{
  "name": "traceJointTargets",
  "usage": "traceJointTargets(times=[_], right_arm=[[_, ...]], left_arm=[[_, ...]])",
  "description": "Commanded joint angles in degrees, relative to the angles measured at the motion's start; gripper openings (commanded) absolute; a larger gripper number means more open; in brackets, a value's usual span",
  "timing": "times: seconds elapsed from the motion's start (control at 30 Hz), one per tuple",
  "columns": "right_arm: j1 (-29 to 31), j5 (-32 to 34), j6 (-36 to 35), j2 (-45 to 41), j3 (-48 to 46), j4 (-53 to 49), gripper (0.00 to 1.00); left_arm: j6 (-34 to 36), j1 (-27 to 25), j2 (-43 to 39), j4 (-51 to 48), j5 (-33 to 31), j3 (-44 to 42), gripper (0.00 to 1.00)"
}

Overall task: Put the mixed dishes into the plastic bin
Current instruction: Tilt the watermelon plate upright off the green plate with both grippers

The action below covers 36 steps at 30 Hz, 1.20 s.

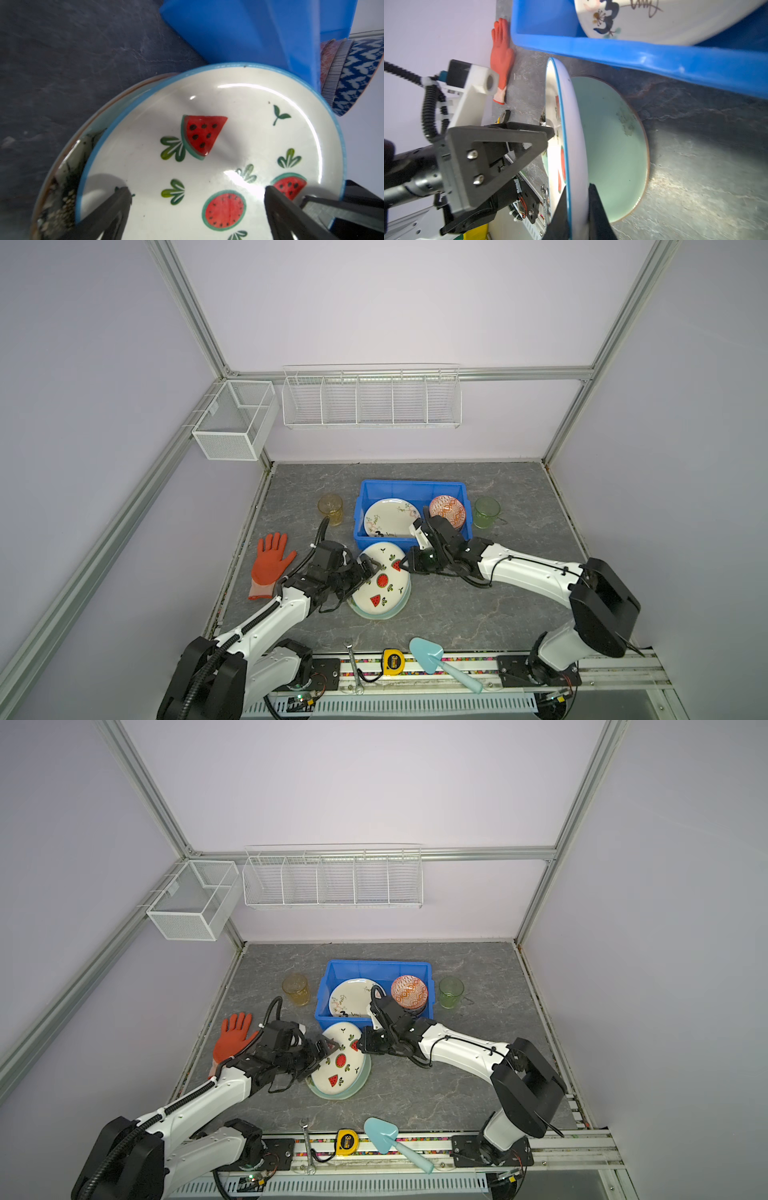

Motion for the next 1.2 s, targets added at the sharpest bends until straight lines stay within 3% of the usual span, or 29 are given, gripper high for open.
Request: traceJointTargets(times=[0.0, 0.33, 0.77, 1.17], right_arm=[[0.64, -2.93, 0.42, -0.47, 0.58, 3.42, 0.07], [-0.03, 0.17, -0.70, -3.27, 0.69, -0.78, 0.07], [-2.46, -1.58, 0.27, -6.07, -0.49, 0.15, 0.07], [-4.71, -6.42, 1.66, -11.73, -2.83, 0.63, 0.07]], left_arm=[[-0.77, -0.28, -0.18, 0.37, 0.02, -0.36, 1.00], [1.17, -0.24, -1.53, -5.08, -1.27, 4.05, 0.99], [4.57, 0.42, -10.89, -18.64, -4.60, 8.95, 1.00], [10.74, 7.55, -15.78, -29.62, 2.10, 12.94, 0.99]])
